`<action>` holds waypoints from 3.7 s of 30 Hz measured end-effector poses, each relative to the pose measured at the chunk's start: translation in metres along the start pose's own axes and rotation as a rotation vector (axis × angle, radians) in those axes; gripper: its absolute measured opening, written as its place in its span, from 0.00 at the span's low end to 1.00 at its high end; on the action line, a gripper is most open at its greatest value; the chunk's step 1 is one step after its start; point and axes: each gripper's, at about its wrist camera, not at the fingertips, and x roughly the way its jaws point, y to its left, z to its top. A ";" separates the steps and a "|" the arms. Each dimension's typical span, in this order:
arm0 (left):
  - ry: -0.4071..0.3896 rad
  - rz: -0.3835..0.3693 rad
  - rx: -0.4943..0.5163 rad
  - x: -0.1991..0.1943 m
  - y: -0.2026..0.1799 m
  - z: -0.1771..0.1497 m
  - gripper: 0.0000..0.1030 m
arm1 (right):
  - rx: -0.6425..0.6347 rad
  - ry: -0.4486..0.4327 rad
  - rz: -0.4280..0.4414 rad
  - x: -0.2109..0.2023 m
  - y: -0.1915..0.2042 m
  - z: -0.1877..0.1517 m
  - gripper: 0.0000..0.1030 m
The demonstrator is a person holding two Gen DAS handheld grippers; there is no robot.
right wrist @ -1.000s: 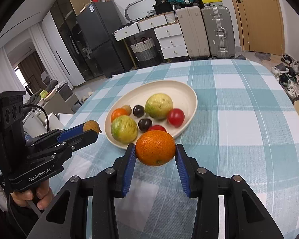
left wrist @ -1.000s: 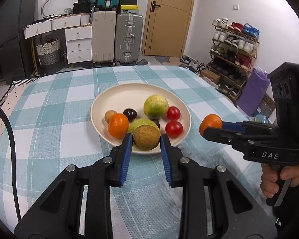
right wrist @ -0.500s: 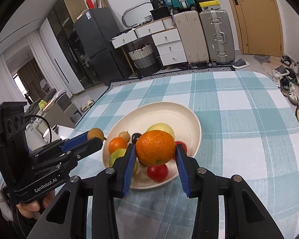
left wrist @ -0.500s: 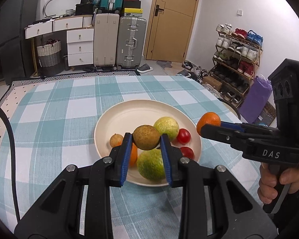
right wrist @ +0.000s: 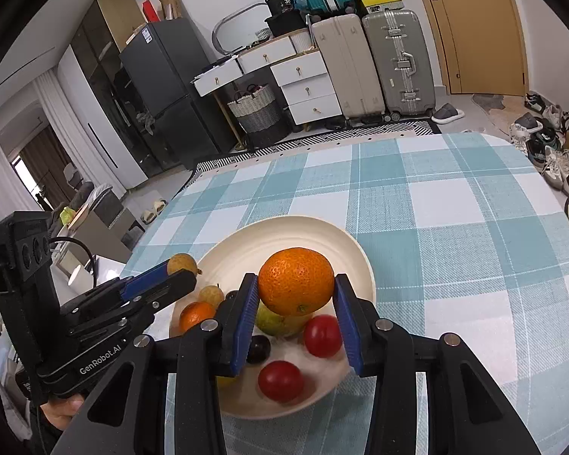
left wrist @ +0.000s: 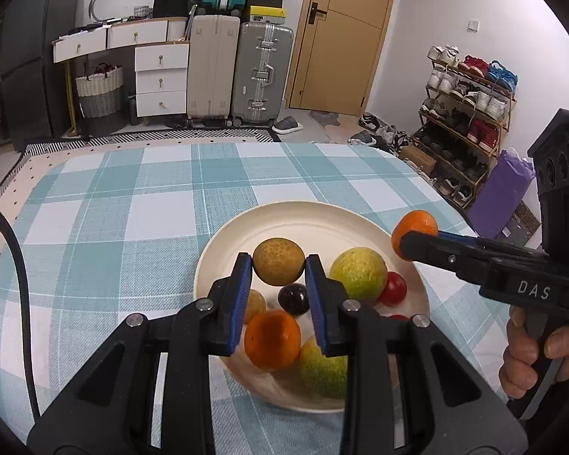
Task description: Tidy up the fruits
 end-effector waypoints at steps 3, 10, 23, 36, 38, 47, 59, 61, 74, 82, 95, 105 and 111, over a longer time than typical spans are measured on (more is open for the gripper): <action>0.006 0.012 0.017 0.010 0.000 0.002 0.25 | 0.006 0.004 -0.002 0.006 -0.001 0.004 0.40; 0.027 0.015 0.020 0.031 0.002 0.006 0.25 | 0.007 0.022 -0.015 0.025 -0.003 0.017 0.40; 0.058 0.035 -0.004 0.054 0.012 0.004 0.25 | 0.001 0.084 -0.026 0.065 0.001 0.022 0.40; 0.066 0.036 -0.021 0.058 0.020 0.002 0.25 | -0.001 0.120 -0.059 0.084 0.001 0.023 0.40; 0.065 0.035 -0.019 0.057 0.019 0.002 0.25 | -0.001 0.126 -0.060 0.085 0.000 0.024 0.40; 0.040 0.036 -0.035 0.037 0.020 0.000 0.50 | -0.017 0.048 -0.119 0.055 -0.003 0.020 0.53; -0.114 0.081 0.001 -0.039 0.006 -0.021 0.99 | -0.081 -0.058 -0.052 -0.007 -0.005 -0.012 1.00; -0.127 0.076 0.006 -0.050 0.004 -0.025 0.99 | -0.086 -0.076 -0.039 -0.014 -0.004 -0.018 1.00; -0.208 0.111 0.043 -0.098 -0.012 -0.067 1.00 | -0.206 -0.176 -0.021 -0.048 0.010 -0.060 1.00; -0.233 0.107 0.028 -0.099 -0.012 -0.075 1.00 | -0.255 -0.216 -0.007 -0.056 0.018 -0.072 1.00; -0.226 0.102 0.035 -0.095 -0.014 -0.076 1.00 | -0.262 -0.251 -0.004 -0.063 0.020 -0.077 1.00; -0.220 0.095 0.011 -0.089 -0.009 -0.075 1.00 | -0.272 -0.250 -0.013 -0.063 0.022 -0.074 1.00; -0.221 0.096 0.013 -0.090 -0.008 -0.074 1.00 | -0.272 -0.250 -0.013 -0.063 0.022 -0.073 1.00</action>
